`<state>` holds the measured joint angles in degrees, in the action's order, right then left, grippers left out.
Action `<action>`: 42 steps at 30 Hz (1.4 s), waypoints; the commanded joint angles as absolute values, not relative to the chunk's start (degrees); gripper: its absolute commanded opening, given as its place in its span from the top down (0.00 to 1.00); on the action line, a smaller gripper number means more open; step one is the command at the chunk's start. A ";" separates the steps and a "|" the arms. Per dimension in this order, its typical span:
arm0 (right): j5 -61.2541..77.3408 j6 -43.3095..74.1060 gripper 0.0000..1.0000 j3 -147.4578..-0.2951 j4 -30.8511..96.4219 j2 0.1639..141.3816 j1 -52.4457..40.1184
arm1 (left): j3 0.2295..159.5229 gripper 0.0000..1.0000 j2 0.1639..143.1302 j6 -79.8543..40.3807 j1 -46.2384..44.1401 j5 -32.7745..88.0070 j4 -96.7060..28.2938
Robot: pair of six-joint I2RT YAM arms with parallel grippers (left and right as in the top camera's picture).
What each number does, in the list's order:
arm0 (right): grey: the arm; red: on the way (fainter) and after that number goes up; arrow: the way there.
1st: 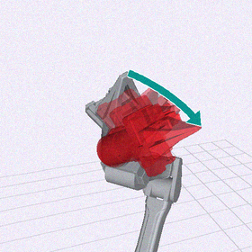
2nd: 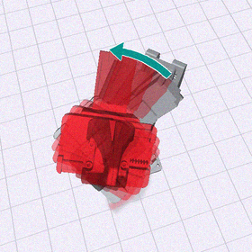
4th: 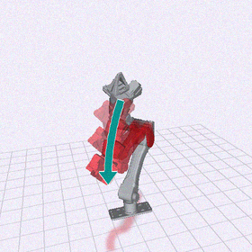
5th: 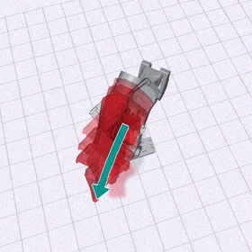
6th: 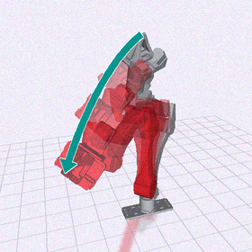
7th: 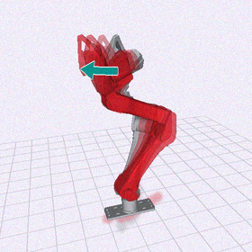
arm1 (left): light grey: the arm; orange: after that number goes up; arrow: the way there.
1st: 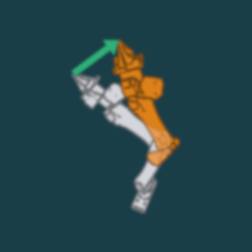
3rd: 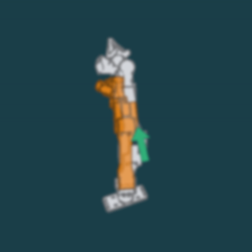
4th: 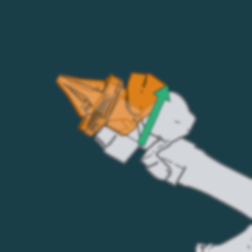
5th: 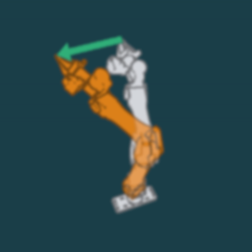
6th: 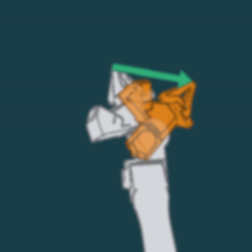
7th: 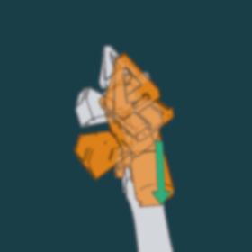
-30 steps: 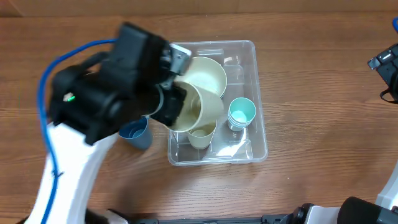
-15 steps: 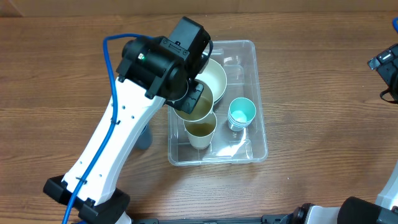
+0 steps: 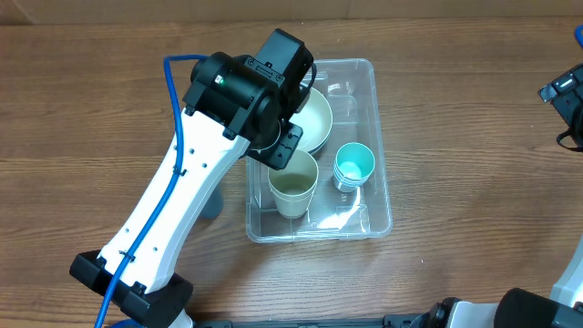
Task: Pack container
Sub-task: 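Insert the second cream cup into the first cream cup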
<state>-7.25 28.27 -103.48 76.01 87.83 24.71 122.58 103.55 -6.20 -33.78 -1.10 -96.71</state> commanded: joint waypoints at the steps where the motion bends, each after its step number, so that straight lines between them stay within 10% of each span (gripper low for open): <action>1: -7.22 28.34 0.00 -103.70 75.77 87.79 24.60 | 122.28 0.62 101.58 -6.46 -34.17 1.02 -96.82; 23: -7.25 28.34 0.00 -103.70 75.75 87.79 24.60 | 98.72 0.53 101.43 -10.96 -34.22 1.08 -86.21; 42: -7.22 28.34 0.00 -103.70 75.77 87.79 24.60 | 95.35 0.96 101.49 -13.08 -35.40 2.83 -77.47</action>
<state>-7.25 28.27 -103.48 76.01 87.83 24.71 92.99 102.17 -12.32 -35.18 1.83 -78.11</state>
